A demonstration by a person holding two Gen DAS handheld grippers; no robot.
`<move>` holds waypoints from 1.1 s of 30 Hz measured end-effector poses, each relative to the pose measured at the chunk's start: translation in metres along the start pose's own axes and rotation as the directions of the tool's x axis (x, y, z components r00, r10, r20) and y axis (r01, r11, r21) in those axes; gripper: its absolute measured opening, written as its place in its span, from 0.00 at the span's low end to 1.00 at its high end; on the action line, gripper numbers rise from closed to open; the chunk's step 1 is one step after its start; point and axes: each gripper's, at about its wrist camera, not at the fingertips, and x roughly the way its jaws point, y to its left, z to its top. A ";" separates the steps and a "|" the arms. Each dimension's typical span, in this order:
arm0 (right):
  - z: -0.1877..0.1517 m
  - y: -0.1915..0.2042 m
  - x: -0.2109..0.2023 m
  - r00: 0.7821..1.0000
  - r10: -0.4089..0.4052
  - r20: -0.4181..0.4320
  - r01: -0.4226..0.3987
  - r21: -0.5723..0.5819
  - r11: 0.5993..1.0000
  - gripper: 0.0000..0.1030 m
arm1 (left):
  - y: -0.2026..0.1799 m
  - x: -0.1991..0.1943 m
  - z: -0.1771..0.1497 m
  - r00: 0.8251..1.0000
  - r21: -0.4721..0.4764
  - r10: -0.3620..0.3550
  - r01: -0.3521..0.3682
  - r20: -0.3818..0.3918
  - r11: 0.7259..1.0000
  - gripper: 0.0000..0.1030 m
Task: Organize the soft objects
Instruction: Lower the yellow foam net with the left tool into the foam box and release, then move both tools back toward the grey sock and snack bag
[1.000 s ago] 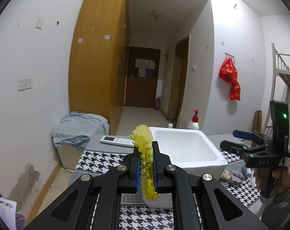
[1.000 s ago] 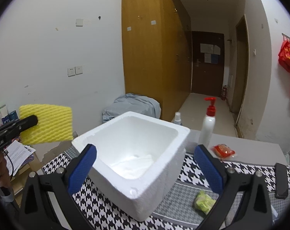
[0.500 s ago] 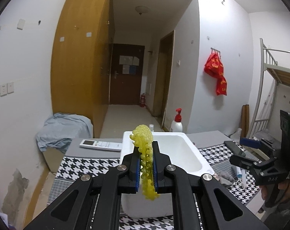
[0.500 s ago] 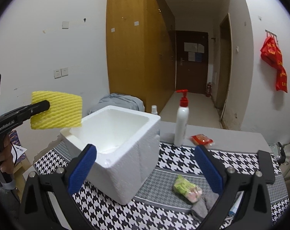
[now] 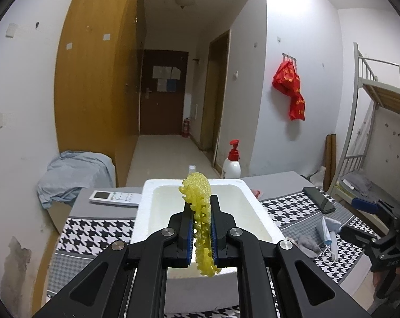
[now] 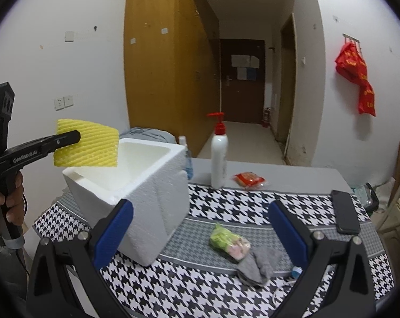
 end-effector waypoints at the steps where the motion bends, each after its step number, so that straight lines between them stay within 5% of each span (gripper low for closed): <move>1: -0.001 -0.002 -0.001 1.000 -0.007 -0.001 0.007 0.004 1.000 1.00 | -0.001 0.004 0.000 1.000 -0.001 -0.002 0.002 -0.007 1.000 0.11; 14: -0.012 -0.024 -0.014 0.998 -0.065 -0.010 0.065 0.038 0.997 1.00 | -0.010 0.036 0.005 0.998 0.016 0.028 -0.028 -0.048 0.999 0.15; 18: -0.014 -0.031 -0.016 0.997 -0.075 -0.013 0.076 0.049 0.996 1.00 | -0.009 0.039 0.005 0.998 -0.003 0.054 -0.054 -0.038 0.999 0.68; 22: -0.016 -0.036 -0.019 0.996 -0.088 -0.012 0.089 0.058 0.994 1.00 | -0.009 0.031 0.004 0.997 -0.005 0.071 -0.071 0.005 0.997 0.91; 33: -0.019 -0.045 -0.032 0.994 -0.112 0.002 0.112 0.067 0.991 1.00 | -0.028 -0.004 0.000 0.995 -0.006 0.033 -0.032 0.093 0.999 0.99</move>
